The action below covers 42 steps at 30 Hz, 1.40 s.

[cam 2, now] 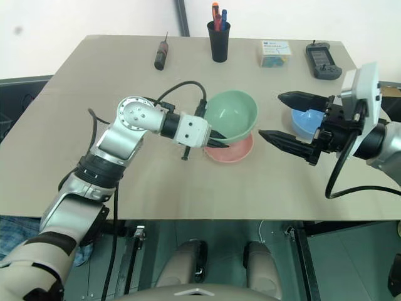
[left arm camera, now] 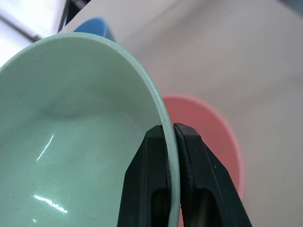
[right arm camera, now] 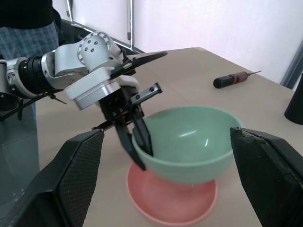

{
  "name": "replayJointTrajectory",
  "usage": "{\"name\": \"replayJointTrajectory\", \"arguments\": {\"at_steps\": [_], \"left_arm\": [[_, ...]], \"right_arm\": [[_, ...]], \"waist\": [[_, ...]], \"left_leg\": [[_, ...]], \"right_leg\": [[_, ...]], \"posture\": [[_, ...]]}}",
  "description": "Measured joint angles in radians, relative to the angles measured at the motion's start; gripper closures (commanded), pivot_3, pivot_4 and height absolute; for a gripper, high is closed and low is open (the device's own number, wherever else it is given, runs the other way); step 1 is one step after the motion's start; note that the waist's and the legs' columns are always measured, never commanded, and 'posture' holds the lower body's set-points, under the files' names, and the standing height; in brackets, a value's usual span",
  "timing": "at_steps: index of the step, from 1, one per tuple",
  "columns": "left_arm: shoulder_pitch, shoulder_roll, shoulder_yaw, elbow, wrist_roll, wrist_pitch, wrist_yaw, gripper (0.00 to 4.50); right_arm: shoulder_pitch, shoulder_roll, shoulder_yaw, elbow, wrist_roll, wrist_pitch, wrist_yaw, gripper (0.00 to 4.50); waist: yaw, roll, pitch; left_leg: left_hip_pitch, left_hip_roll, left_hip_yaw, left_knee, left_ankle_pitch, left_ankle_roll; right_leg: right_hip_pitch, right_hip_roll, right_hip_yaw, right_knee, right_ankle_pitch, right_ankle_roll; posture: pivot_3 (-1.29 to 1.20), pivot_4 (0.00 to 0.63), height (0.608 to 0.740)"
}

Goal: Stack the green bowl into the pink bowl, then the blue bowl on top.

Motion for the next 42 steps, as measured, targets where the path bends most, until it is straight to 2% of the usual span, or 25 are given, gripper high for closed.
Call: {"name": "replayJointTrajectory", "arguments": {"at_steps": [3,5,6,7,9,10,11,13,14,16,19,23,26,34,38,42], "left_arm": [[0.018,0.005,-0.008,-0.004,-0.001,-0.007,-0.023,4.42],[0.020,0.010,-0.008,-0.004,-0.001,-0.015,-0.026,3.66],[0.021,0.008,-0.007,-0.004,-0.001,-0.022,-0.023,3.43],[0.024,0.006,-0.007,-0.004,-0.001,-0.026,-0.020,2.94],[0.034,-0.001,-0.004,-0.004,-0.001,-0.036,-0.004,2.49],[0.035,-0.003,-0.003,-0.004,-0.001,-0.039,0.001,2.06],[0.035,-0.009,0.002,-0.002,-0.005,-0.040,0.008,1.84],[0.035,-0.019,0.024,-0.001,-0.019,-0.040,0.023,1.17],[0.035,-0.019,0.032,-0.001,-0.032,-0.034,0.027,0.63],[0.047,-0.025,0.069,-0.014,-0.085,0.012,0.033,0.06],[0.065,-0.028,0.112,-0.039,-0.142,0.070,0.050,0.06],[0.126,-0.033,0.229,-0.122,-0.281,0.256,0.131,0.06],[0.200,-0.017,0.319,-0.168,-0.360,0.373,0.198,0.06],[0.320,0.000,0.476,-0.299,-0.520,0.537,0.325,0.06],[0.357,0.040,0.537,-0.337,-0.584,0.586,0.337,0.06],[0.396,0.080,0.600,-0.403,-0.658,0.629,0.359,0.06]], "right_arm": [[0.006,0.000,0.000,0.000,0.001,-0.002,-0.002,0.00],[0.008,0.000,0.000,0.000,0.001,-0.004,-0.004,0.00],[0.009,0.000,0.000,0.000,0.001,-0.005,-0.006,0.00],[0.010,0.000,0.000,0.000,0.002,-0.006,-0.009,0.00],[0.013,0.000,0.000,-0.001,0.006,-0.008,-0.013,0.00],[0.013,0.000,0.001,-0.001,0.006,-0.008,-0.013,0.00],[0.014,0.000,0.001,-0.001,0.006,-0.009,-0.013,0.00],[0.014,0.000,0.001,-0.001,0.008,-0.010,-0.012,0.00],[0.013,0.000,0.001,0.000,0.008,-0.010,-0.011,0.00],[0.014,-0.002,0.001,0.000,0.008,-0.012,-0.001,0.00],[0.016,-0.006,0.001,0.004,0.007,-0.014,0.001,0.00],[0.041,-0.035,0.008,0.022,-0.029,-0.022,0.006,0.00],[0.048,-0.069,0.066,0.081,-0.129,-0.046,0.009,0.00],[-0.056,-0.168,0.337,0.346,-0.492,-0.208,0.051,0.00],[-0.163,-0.165,0.490,0.531,-0.678,-0.332,0.101,0.00],[-0.281,-0.085,0.597,0.770,-0.819,-0.443,0.155,0.00]], "waist": [[0.000,0.000,0.000],[0.001,0.000,0.000],[0.002,0.000,0.000],[0.002,0.000,0.000],[0.002,0.000,0.000],[0.002,0.000,0.000],[0.002,0.000,0.000],[0.002,0.000,0.000],[0.002,0.000,0.000],[0.000,0.000,0.000],[0.000,0.000,0.000],[0.001,0.000,0.000],[-0.003,0.000,0.000],[-0.009,0.000,0.000],[-0.021,0.000,0.000],[-0.026,0.001,0.000]], "left_leg": [[0.000,0.000,0.000,0.000,0.000,0.000],[0.000,0.000,0.000,0.000,0.000,0.000],[0.000,0.000,0.000,0.000,0.000,0.000],[0.000,0.000,0.000,0.000,0.000,0.000],[0.000,0.000,0.000,0.000,0.000,0.000],[0.000,0.000,0.000,0.000,0.000,0.000],[0.000,0.000,0.000,0.000,0.000,0.000],[0.000,0.000,-0.001,0.001,0.000,0.000],[0.000,0.000,-0.001,0.001,0.000,0.000],[0.000,0.000,0.000,0.001,0.000,0.000],[0.000,0.000,-0.001,0.001,0.000,0.000],[0.000,0.000,-0.001,0.001,0.000,0.000],[0.001,0.000,0.000,0.001,0.000,0.000],[0.001,0.000,0.000,0.002,0.000,0.000],[0.001,0.000,0.001,0.002,0.000,0.000],[0.001,0.000,0.001,0.001,0.000,0.000]], "right_leg": [[0.000,0.000,0.000,0.000,0.000,0.000],[0.000,0.000,0.000,0.000,0.000,0.000],[0.000,0.000,0.000,0.000,0.000,0.000],[0.000,0.000,0.000,0.000,0.000,0.000],[0.000,0.000,0.000,0.000,0.000,0.000],[0.000,0.000,0.000,0.000,0.000,0.000],[0.000,0.000,0.000,0.000,0.000,0.000],[0.000,0.000,0.000,0.000,0.000,0.000],[0.000,0.000,0.000,0.000,0.000,0.000],[0.000,0.000,0.000,0.000,0.000,0.000],[0.000,0.000,0.000,0.000,0.000,0.000],[0.000,0.000,0.000,0.001,0.000,0.000],[0.000,0.000,0.000,0.001,0.000,0.000],[0.000,0.000,0.000,0.001,0.000,0.000],[0.000,0.000,0.001,0.001,0.000,0.000],[0.000,0.000,0.001,0.001,0.000,0.000]], "posture": [[0.00,0.150,0.740],[0.00,0.150,0.740],[0.00,0.150,0.740],[0.00,0.150,0.740],[0.00,0.150,0.740],[0.00,0.150,0.740],[0.00,0.150,0.740],[0.00,0.150,0.740],[0.00,0.150,0.740],[0.00,0.150,0.740],[0.00,0.150,0.740],[0.00,0.150,0.740],[0.00,0.150,0.740],[0.00,0.150,0.740],[0.00,0.150,0.740],[0.00,0.150,0.740]]}}
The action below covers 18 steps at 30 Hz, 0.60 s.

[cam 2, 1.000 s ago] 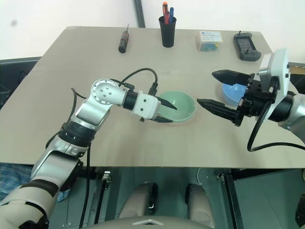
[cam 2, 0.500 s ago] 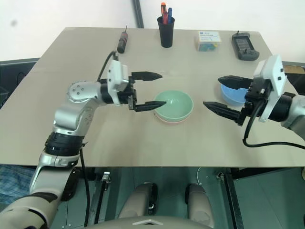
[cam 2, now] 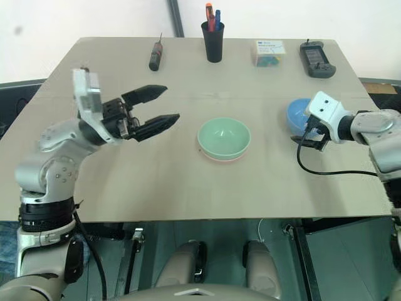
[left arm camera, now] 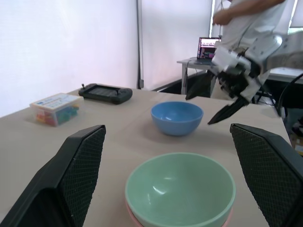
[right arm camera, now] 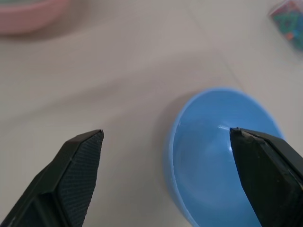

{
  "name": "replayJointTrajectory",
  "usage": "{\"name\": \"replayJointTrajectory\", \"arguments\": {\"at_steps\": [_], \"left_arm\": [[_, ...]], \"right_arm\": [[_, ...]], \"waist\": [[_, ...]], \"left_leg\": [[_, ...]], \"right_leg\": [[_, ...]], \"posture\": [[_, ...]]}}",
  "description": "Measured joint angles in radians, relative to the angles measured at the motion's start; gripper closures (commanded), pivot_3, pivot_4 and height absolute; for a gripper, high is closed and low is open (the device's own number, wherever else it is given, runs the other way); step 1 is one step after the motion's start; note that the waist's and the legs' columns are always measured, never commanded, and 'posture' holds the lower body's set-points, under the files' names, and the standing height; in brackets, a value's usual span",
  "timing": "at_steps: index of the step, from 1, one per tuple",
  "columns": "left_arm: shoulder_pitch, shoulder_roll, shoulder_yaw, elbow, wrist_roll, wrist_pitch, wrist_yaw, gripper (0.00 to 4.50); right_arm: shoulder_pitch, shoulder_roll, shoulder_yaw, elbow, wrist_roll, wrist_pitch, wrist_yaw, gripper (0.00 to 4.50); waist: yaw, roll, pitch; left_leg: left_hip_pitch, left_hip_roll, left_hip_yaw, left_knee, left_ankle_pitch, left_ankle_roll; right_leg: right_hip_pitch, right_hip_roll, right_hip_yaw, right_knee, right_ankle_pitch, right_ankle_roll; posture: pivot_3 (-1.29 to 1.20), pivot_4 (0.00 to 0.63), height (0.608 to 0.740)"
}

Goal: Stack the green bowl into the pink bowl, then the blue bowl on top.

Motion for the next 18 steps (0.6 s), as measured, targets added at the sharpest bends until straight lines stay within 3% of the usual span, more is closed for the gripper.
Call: {"name": "replayJointTrajectory", "arguments": {"at_steps": [2,6,9,14,17,18], "left_arm": [[0.012,0.005,0.005,-0.016,-0.015,0.006,0.000,0.06],[0.113,0.073,0.060,-0.049,-0.043,0.014,-0.017,0.06],[0.120,0.090,0.088,-0.054,-0.059,0.014,-0.012,0.00],[0.150,0.123,0.131,-0.055,-0.058,0.007,-0.006,0.00],[0.152,0.138,0.141,-0.055,-0.059,0.003,-0.006,0.00],[0.153,0.140,0.142,-0.055,-0.059,0.002,-0.006,0.00]], "right_arm": [[-0.012,0.014,0.020,0.050,-0.025,-0.018,0.005,0.00],[-0.228,0.130,0.145,0.463,-0.226,-0.208,0.001,0.00],[-0.292,0.194,0.166,0.639,-0.280,-0.301,0.002,0.76],[-0.349,0.226,0.169,0.797,-0.331,-0.408,0.001,2.97],[-0.358,0.238,0.161,0.845,-0.345,-0.443,0.001,4.14],[-0.363,0.238,0.153,0.850,-0.351,-0.458,-0.004,4.34]], "waist": [[0.004,0.000,0.000],[-0.010,0.000,0.000],[-0.007,0.000,0.000],[-0.010,0.000,0.000],[-0.008,0.000,0.000],[-0.008,0.000,0.000]], "left_leg": [[-0.001,0.000,-0.001,0.000,0.000,0.000],[0.001,0.000,0.002,-0.001,0.000,0.000],[0.000,0.000,0.001,-0.001,0.001,-0.001],[0.001,0.000,0.001,-0.001,0.001,-0.001],[0.001,0.000,0.001,-0.001,0.001,-0.001],[0.001,0.000,0.001,-0.001,0.001,-0.001]], "right_leg": [[0.000,0.000,0.000,0.000,0.000,0.000],[0.000,0.000,0.002,-0.001,0.000,0.000],[0.000,0.000,0.001,-0.001,0.000,0.000],[0.000,0.000,0.001,-0.001,0.000,0.000],[0.000,0.000,0.001,-0.001,0.000,0.000],[0.000,0.000,0.001,-0.001,0.000,0.000]], "posture": [[0.00,0.150,0.740],[0.00,0.150,0.740],[0.00,0.150,0.740],[0.00,0.150,0.740],[0.00,0.150,0.740],[0.00,0.150,0.740]]}}
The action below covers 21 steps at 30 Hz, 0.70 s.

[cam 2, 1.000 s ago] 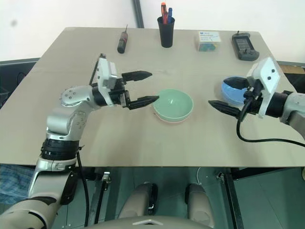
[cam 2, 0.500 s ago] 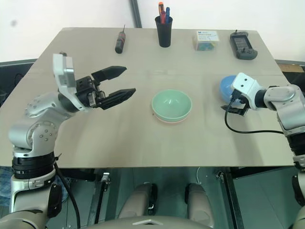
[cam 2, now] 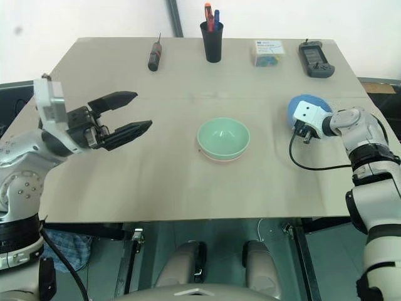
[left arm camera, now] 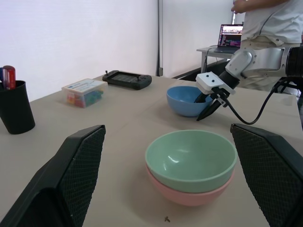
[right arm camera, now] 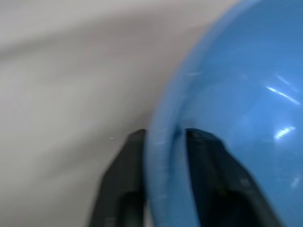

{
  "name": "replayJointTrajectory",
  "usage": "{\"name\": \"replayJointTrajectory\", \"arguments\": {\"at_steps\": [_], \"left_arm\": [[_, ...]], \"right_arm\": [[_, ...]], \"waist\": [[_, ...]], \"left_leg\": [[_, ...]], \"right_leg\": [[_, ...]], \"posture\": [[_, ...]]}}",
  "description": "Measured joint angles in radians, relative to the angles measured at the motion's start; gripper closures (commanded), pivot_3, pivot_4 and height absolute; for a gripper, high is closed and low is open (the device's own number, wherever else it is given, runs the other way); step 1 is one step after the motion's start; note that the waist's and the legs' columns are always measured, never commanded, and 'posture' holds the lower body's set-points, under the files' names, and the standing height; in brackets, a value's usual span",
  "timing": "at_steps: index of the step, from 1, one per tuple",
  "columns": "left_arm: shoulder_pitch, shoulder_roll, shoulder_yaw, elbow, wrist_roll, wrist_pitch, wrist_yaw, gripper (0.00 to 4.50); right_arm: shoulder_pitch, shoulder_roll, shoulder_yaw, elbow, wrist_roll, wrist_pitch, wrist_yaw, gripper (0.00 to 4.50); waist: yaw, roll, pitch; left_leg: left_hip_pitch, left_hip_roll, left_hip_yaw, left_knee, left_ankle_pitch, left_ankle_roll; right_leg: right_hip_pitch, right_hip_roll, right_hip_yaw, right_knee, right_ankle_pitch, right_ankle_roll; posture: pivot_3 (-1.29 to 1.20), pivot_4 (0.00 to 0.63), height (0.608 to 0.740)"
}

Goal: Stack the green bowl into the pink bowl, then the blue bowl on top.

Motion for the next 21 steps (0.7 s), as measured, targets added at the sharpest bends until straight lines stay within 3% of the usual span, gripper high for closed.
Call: {"name": "replayJointTrajectory", "arguments": {"at_steps": [9,15,20,21], "left_arm": [[0.002,0.005,0.000,0.004,0.000,-0.001,-0.006,0.00],[0.010,0.035,0.005,0.032,0.008,-0.017,-0.025,0.00],[0.039,0.063,0.024,0.117,0.059,-0.084,-0.061,0.00],[0.040,0.064,0.025,0.123,0.062,-0.086,-0.063,0.00]], "right_arm": [[0.006,-0.010,-0.017,-0.039,-0.023,-0.028,0.036,4.44],[0.092,-0.026,-0.053,-0.387,0.045,0.052,0.174,4.44],[0.132,-0.039,-0.064,-0.878,0.113,0.194,0.260,4.44],[0.131,-0.037,-0.064,-0.900,0.118,0.202,0.262,4.44]], "waist": [[-0.007,0.000,0.000],[-0.015,0.002,0.001],[-0.014,0.002,0.001],[-0.013,0.002,0.001]], "left_leg": [[0.000,0.000,0.000,0.000,0.000,0.000],[0.000,0.000,0.000,-0.002,0.000,0.000],[-0.001,0.001,0.000,-0.002,0.000,0.001],[-0.001,0.001,0.000,-0.002,0.000,0.001]], "right_leg": [[0.000,0.000,0.000,0.000,0.000,0.000],[-0.002,0.000,0.001,0.001,0.000,0.000],[-0.004,0.000,0.001,0.001,0.000,0.000],[-0.004,0.000,0.000,0.001,0.000,0.000]], "posture": [[0.00,0.150,0.740],[0.00,0.150,0.740],[0.00,0.150,0.740],[0.00,0.150,0.740]]}}
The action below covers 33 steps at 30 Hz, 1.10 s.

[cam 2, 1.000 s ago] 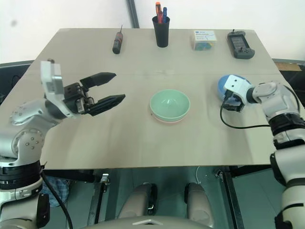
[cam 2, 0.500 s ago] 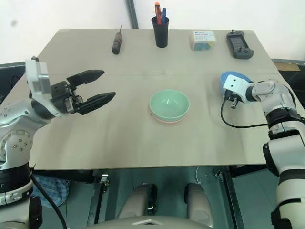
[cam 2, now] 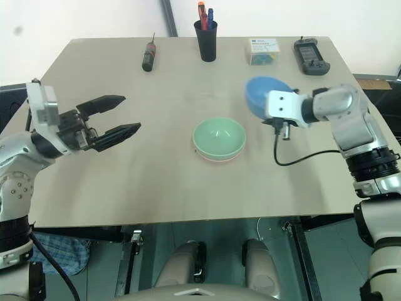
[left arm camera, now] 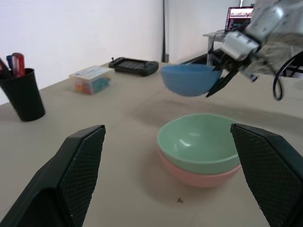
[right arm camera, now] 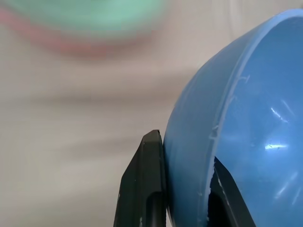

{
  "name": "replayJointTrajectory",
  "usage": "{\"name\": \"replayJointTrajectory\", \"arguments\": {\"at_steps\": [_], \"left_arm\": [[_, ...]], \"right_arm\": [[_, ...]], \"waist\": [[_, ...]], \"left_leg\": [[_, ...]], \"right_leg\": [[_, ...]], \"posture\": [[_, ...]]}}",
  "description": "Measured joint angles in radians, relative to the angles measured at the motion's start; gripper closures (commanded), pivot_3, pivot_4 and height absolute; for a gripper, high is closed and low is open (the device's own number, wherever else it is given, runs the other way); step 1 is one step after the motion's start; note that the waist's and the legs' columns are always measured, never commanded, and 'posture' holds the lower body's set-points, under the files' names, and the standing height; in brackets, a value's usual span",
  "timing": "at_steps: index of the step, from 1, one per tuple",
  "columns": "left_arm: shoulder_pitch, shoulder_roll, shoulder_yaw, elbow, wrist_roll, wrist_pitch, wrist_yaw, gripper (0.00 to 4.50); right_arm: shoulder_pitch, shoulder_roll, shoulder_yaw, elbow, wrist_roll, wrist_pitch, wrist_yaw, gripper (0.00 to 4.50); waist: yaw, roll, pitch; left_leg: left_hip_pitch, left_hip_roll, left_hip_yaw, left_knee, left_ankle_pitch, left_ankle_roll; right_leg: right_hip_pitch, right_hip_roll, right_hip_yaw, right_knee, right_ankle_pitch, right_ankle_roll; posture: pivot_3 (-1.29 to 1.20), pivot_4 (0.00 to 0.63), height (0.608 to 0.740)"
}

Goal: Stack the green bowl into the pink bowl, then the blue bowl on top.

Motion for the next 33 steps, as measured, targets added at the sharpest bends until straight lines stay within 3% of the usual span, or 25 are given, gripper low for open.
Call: {"name": "replayJointTrajectory", "arguments": {"at_steps": [4,15,16,19,24,29,33], "left_arm": [[0.014,0.011,0.004,0.061,0.031,-0.045,-0.030,0.00],[0.030,0.027,0.005,0.195,0.094,-0.131,-0.078,0.00],[0.028,0.027,0.005,0.210,0.097,-0.133,-0.079,0.00],[0.024,0.027,0.004,0.229,0.099,-0.137,-0.088,0.00],[0.000,0.027,0.003,0.230,0.103,-0.148,-0.093,0.00],[-0.004,0.027,-0.015,0.230,0.112,-0.153,-0.106,0.00],[-0.005,0.027,-0.036,0.230,0.125,-0.153,-0.106,0.00]], "right_arm": [[0.000,0.021,0.010,-0.199,0.037,0.115,0.026,4.44],[0.000,0.116,0.091,-0.426,0.051,0.265,0.023,4.44],[0.000,0.126,0.101,-0.434,0.050,0.278,0.021,3.61],[0.000,0.134,0.121,-0.446,0.047,0.301,0.015,2.49],[0.001,0.128,0.127,-0.449,0.029,0.329,-0.008,0.18],[0.010,0.108,0.108,-0.454,0.032,0.352,-0.039,0.03],[0.045,0.104,0.000,-0.483,0.097,0.470,-0.081,0.03]], "waist": [[0.013,0.000,0.000],[0.023,0.000,0.000],[0.024,0.000,0.000],[0.024,-0.001,0.000],[0.023,-0.001,0.000],[0.023,-0.001,0.000],[0.025,-0.001,0.000]], "left_leg": [[0.000,-0.001,0.000,0.000,0.000,0.000],[0.000,0.000,0.000,0.000,0.000,0.000],[0.000,-0.001,0.000,0.000,0.000,0.000],[-0.001,-0.001,-0.001,0.000,0.000,0.000],[-0.001,0.000,-0.001,0.000,0.000,0.000],[-0.001,0.000,-0.001,0.000,0.000,0.000],[-0.001,0.000,-0.001,0.000,0.000,0.000]], "right_leg": [[0.001,-0.001,0.000,-0.001,0.000,0.000],[0.000,0.000,-0.001,0.000,0.000,0.000],[0.000,0.000,-0.001,0.000,0.000,0.000],[0.000,-0.001,-0.002,0.000,0.000,0.000],[0.000,0.000,-0.002,0.000,0.000,0.000],[0.000,0.000,-0.002,0.000,0.000,0.000],[0.001,-0.001,-0.002,0.000,0.000,0.000]], "posture": [[0.00,0.150,0.740],[0.00,0.150,0.740],[0.00,0.150,0.740],[0.00,0.150,0.740],[0.00,0.150,0.740],[0.00,0.150,0.740],[0.00,0.150,0.740]]}}
